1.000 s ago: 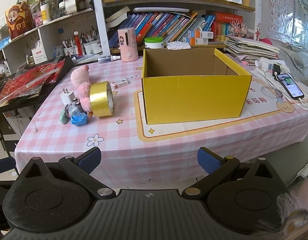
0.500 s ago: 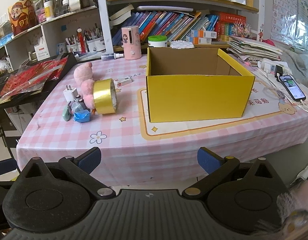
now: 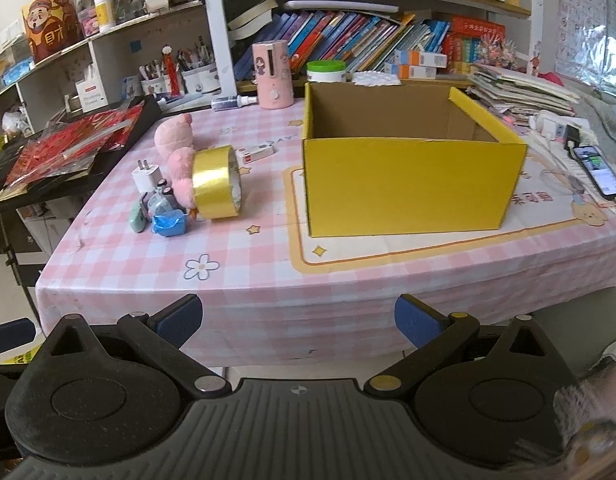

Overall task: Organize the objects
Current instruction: 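Grasp the gold tape roll with the right tool while the left tool approaches the blue pouch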

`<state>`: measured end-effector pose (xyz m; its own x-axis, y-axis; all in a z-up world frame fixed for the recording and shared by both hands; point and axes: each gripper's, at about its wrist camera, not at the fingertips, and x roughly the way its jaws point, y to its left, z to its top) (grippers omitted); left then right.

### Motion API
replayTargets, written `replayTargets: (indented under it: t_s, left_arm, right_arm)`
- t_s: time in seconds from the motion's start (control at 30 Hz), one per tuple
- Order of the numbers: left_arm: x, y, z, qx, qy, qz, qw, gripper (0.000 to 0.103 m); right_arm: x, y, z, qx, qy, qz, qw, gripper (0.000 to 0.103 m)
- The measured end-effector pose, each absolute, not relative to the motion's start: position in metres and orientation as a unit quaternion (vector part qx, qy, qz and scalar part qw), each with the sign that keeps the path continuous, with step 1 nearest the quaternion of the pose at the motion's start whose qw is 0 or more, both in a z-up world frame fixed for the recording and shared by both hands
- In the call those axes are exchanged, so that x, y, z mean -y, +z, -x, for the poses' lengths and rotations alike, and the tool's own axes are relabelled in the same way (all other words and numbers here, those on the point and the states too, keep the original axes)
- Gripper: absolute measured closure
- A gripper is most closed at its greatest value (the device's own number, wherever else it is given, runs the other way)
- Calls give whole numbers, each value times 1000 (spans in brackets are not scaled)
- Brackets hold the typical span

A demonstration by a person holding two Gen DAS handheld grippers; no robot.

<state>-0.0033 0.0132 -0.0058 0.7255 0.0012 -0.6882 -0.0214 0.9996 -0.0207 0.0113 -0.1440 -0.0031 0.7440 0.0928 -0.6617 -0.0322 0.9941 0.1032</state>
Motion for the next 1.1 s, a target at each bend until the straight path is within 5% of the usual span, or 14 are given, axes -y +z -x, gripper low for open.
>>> replayTargets:
  t_s: [1.1]
  left_arm:
    - [-58,-21,-58,-370,64,68,924,1]
  right_arm:
    - [93,-7,-96,-350,105,20,931,16]
